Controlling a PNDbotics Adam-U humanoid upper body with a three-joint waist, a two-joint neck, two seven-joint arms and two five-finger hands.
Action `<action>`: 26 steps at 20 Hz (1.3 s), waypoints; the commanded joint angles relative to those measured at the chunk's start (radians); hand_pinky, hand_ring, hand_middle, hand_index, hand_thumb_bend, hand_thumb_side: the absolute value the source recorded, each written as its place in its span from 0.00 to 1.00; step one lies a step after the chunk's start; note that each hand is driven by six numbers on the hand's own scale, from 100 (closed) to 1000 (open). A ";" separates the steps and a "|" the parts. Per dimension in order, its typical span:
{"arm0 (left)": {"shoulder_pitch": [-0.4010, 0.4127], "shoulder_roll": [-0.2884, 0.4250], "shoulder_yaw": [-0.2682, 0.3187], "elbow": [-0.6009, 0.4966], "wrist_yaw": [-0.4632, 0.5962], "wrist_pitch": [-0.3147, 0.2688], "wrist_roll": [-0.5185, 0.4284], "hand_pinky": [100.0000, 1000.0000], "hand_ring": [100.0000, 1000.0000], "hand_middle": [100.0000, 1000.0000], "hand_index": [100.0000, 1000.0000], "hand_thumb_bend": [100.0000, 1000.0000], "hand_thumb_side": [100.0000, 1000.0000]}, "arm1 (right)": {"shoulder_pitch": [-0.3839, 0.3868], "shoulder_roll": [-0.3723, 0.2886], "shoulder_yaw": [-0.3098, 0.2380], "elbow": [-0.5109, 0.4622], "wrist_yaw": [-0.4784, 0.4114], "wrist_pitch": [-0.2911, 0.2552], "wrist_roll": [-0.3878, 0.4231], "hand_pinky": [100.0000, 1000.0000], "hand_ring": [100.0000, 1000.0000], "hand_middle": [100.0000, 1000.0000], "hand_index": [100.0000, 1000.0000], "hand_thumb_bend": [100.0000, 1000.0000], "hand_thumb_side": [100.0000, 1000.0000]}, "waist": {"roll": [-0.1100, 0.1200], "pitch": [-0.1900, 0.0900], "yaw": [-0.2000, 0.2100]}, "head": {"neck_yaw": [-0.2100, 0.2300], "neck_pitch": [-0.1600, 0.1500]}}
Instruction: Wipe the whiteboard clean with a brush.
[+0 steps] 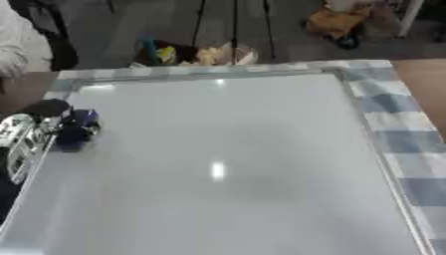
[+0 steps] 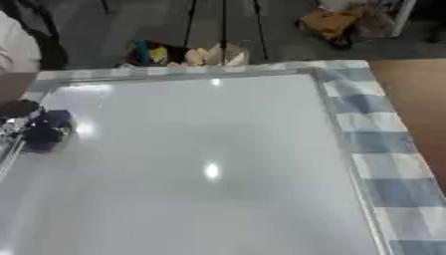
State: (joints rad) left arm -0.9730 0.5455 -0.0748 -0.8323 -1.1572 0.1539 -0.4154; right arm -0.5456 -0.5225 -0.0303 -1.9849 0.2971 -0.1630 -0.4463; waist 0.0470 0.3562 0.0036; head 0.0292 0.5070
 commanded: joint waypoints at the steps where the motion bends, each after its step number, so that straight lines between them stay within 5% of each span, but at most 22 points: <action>1: 0.005 0.028 0.009 0.020 -0.012 0.003 0.006 0.30 0.46 0.40 0.75 0.00 0.73 | -0.010 -0.019 -0.007 -0.015 -0.003 0.000 -0.001 0.77 0.80 0.70 0.76 0.00 0.85 | -0.005 -0.020 0.003 | 0.002 -0.008; 15: -0.015 -0.006 -0.008 0.019 -0.014 -0.021 0.001 0.29 0.45 0.40 0.75 0.00 0.75 | -0.013 -0.016 -0.006 -0.015 -0.004 0.001 0.003 0.77 0.80 0.70 0.76 0.00 0.85 | -0.006 -0.018 -0.006 | 0.009 -0.012; 26: -0.020 -0.037 -0.071 -0.036 0.007 -0.103 -0.055 0.30 0.45 0.40 0.75 0.00 0.76 | -0.015 -0.014 -0.005 -0.015 -0.005 0.000 0.003 0.77 0.80 0.70 0.76 0.00 0.85 | -0.003 -0.018 -0.017 | 0.013 -0.015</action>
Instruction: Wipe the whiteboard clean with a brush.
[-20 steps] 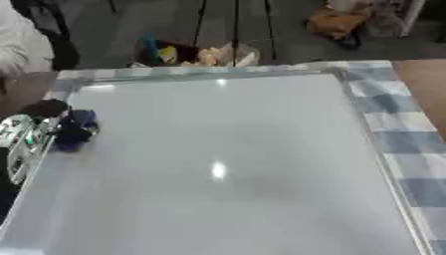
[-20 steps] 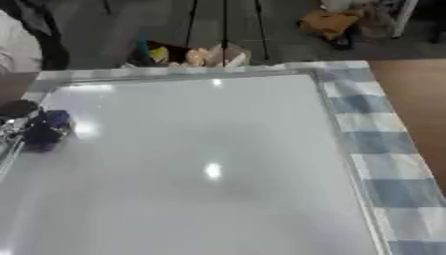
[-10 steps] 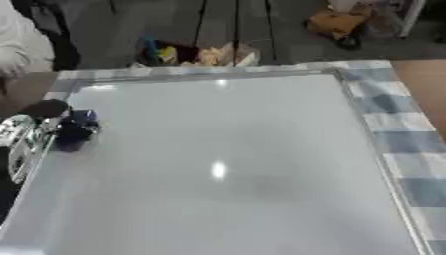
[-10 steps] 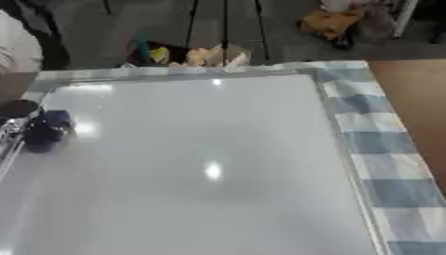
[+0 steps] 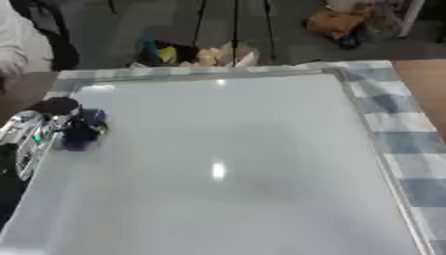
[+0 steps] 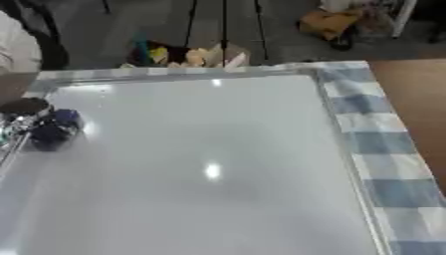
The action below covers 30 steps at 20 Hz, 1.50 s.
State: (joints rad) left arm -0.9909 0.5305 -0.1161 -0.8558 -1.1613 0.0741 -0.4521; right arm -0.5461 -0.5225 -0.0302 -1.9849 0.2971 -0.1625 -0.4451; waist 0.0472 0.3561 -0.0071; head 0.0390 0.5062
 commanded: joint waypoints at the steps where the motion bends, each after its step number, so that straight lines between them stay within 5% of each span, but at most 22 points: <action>1: -0.001 -0.025 -0.036 -0.018 0.014 -0.030 -0.025 0.30 0.45 0.40 0.75 0.00 0.76 | -0.015 -0.014 -0.005 -0.015 -0.005 0.000 0.002 0.77 0.80 0.70 0.76 0.00 0.85 | -0.002 -0.018 -0.007 | 0.003 -0.014; 20: 0.016 -0.045 -0.151 -0.118 0.068 -0.130 -0.109 0.30 0.45 0.39 0.75 0.00 0.78 | -0.017 -0.014 -0.005 -0.015 -0.007 0.002 -0.003 0.77 0.80 0.70 0.76 0.00 0.85 | 0.004 -0.016 -0.011 | 0.004 -0.011; 30: 0.017 -0.039 -0.151 -0.136 0.101 -0.117 -0.121 0.29 0.43 0.37 0.64 0.00 0.77 | -0.019 -0.014 -0.003 -0.015 -0.008 0.001 -0.003 0.77 0.80 0.70 0.76 0.00 0.85 | 0.006 -0.018 -0.005 | 0.004 -0.002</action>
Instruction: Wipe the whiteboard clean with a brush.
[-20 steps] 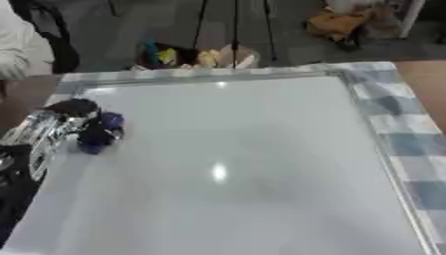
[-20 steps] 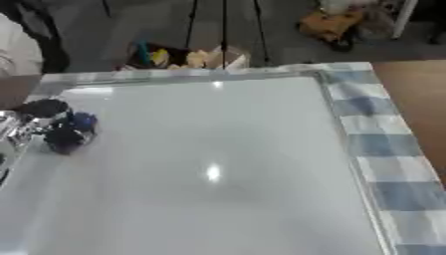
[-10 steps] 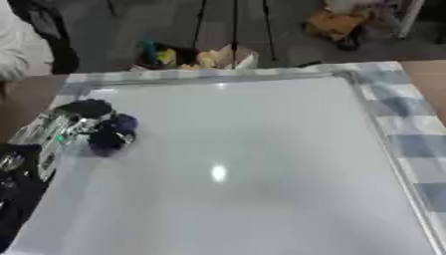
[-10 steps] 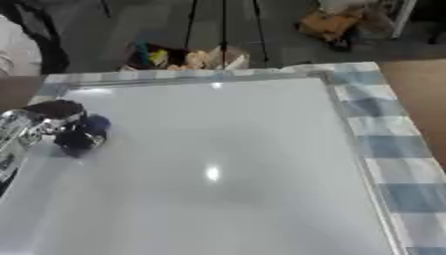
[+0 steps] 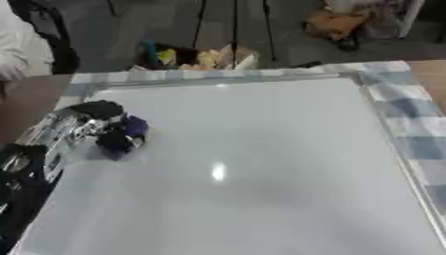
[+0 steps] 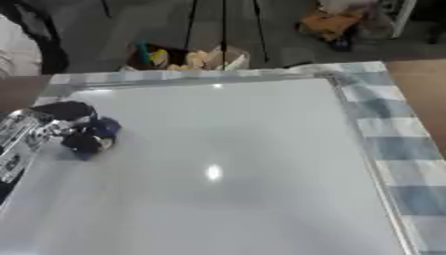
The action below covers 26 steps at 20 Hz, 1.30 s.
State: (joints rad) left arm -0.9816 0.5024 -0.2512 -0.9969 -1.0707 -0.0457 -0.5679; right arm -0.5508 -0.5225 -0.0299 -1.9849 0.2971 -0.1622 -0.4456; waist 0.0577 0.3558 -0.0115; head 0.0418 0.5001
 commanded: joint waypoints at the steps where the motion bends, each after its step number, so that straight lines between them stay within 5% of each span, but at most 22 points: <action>1: 0.009 -0.011 -0.015 0.007 0.012 0.005 -0.004 0.28 0.43 0.36 0.63 0.00 0.76 | -0.015 -0.014 -0.004 -0.015 -0.008 0.001 -0.002 0.77 0.80 0.70 0.76 0.00 0.85 | -0.004 -0.018 0.000 | 0.001 0.005; 12: 0.012 -0.006 -0.005 -0.003 0.045 0.012 0.001 0.23 0.37 0.28 0.48 0.00 0.72 | -0.015 -0.016 -0.004 -0.015 -0.009 0.001 -0.003 0.77 0.80 0.70 0.76 0.00 0.84 | -0.001 -0.020 0.003 | -0.004 0.011; 26: 0.021 0.012 -0.001 -0.042 0.079 0.033 0.002 0.18 0.33 0.22 0.42 0.00 0.67 | -0.015 -0.016 -0.004 -0.015 -0.008 0.003 -0.004 0.77 0.80 0.70 0.76 0.00 0.84 | 0.001 -0.024 0.001 | -0.006 0.010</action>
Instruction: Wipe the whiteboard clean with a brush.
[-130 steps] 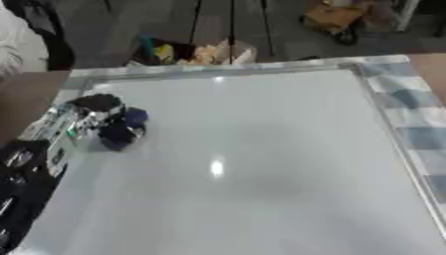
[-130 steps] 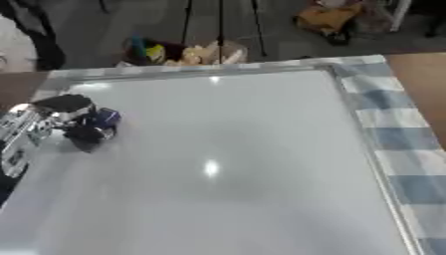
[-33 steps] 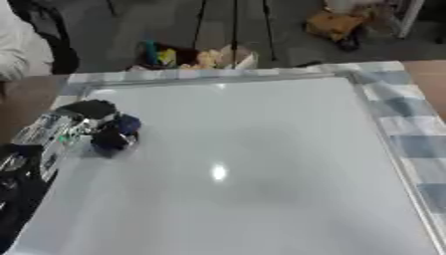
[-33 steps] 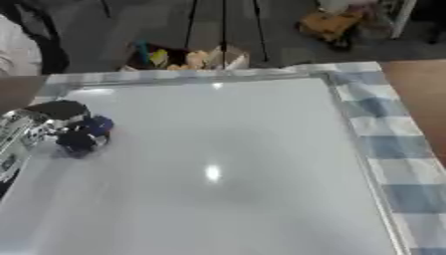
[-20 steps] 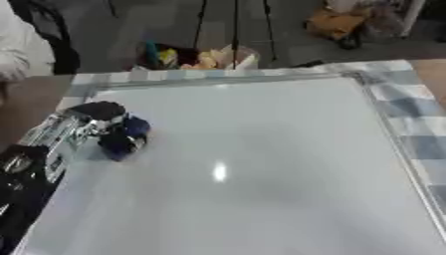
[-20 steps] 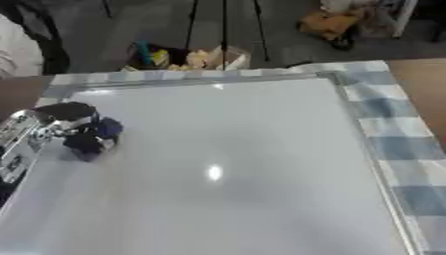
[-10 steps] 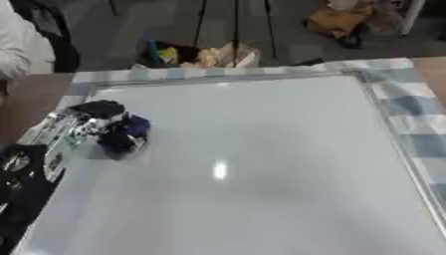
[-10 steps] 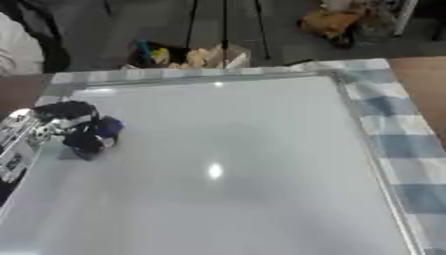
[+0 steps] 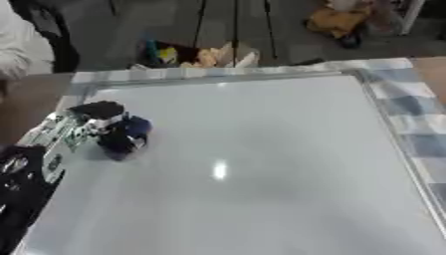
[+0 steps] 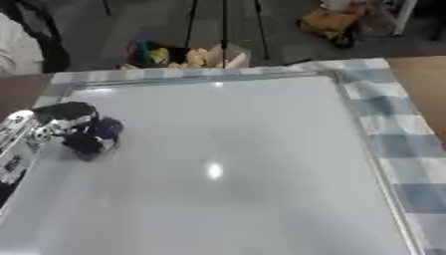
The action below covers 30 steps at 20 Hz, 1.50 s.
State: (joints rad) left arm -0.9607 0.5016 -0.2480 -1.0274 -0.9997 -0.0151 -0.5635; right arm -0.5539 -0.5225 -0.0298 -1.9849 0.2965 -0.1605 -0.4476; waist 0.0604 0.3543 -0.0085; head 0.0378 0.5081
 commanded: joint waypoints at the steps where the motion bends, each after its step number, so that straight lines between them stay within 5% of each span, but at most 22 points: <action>1: 0.001 0.015 -0.005 -0.018 0.009 0.002 -0.003 0.18 0.33 0.21 0.42 0.00 0.66 | -0.011 -0.016 -0.004 -0.015 -0.008 0.001 -0.003 0.77 0.80 0.70 0.76 0.00 0.84 | -0.001 -0.023 -0.002 | -0.002 0.003; 30: 0.042 0.078 -0.026 -0.229 0.096 0.031 -0.018 0.11 0.26 0.13 0.34 0.00 0.56 | -0.007 -0.019 -0.005 -0.015 -0.006 0.001 -0.005 0.77 0.80 0.70 0.76 0.00 0.84 | 0.002 -0.024 0.000 | -0.009 0.005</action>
State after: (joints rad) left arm -0.9068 0.5400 -0.2745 -1.2257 -0.9102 0.0154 -0.5779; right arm -0.5531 -0.5225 -0.0298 -1.9849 0.2965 -0.1587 -0.4501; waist 0.0652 0.3532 -0.0090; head 0.0321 0.5086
